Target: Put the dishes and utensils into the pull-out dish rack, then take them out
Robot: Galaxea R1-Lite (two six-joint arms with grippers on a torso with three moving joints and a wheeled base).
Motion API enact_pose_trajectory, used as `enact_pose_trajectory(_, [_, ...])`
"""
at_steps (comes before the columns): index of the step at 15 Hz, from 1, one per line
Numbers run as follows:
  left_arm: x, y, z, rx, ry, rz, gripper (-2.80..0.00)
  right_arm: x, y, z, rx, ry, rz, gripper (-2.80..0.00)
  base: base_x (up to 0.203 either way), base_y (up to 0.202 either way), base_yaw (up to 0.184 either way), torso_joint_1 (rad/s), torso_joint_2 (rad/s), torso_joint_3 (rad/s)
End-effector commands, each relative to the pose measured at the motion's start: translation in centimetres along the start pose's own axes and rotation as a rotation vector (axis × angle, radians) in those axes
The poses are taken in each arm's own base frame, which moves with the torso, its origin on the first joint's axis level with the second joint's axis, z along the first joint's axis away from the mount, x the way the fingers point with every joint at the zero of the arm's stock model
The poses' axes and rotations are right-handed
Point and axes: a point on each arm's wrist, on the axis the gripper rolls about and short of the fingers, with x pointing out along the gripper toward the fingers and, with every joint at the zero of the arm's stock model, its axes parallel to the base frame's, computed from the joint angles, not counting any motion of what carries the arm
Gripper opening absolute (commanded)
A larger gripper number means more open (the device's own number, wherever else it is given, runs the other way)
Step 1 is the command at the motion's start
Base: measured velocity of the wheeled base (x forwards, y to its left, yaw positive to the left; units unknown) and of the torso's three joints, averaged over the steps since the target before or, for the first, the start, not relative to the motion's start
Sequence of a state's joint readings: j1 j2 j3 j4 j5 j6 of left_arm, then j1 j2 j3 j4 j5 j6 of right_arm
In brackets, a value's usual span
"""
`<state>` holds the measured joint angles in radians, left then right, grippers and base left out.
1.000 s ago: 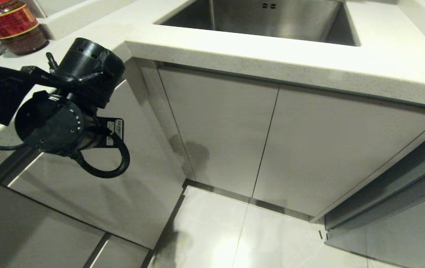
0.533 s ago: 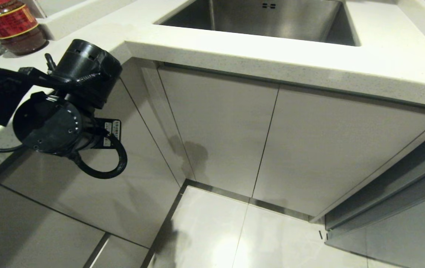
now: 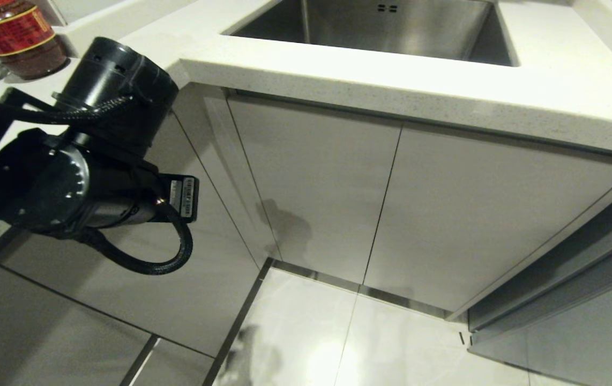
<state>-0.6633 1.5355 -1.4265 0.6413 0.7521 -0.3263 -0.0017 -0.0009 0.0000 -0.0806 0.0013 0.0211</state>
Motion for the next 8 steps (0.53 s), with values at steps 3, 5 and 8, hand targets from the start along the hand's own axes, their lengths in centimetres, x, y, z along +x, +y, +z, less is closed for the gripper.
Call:
enact_pose_trajectory(3, [-4.6,2.7,0.5,-0.042,-0.045,-0.319,-2.8,0.1,0.0,-0.7,0.0,0.025,0.0,-2.8,0.0,0.0,0.0,0.0,0.0,0.0])
enact_pose_trajectory(5, [-7.2,5.0,0.6,-0.064,-0.099,-0.476,-2.8,0.1,0.0,-0.7,0.0,0.025,0.0,-2.8,0.0,0.0,0.0,0.0,0.0,0.0])
enact_pose_trajectory(8, [-10.9,9.4,0.0,-0.092,-0.252,-0.648,-2.8,0.1,0.0,-0.7,0.0,0.025,0.0,-2.8,0.0,0.0,0.0,0.0,0.0,0.0])
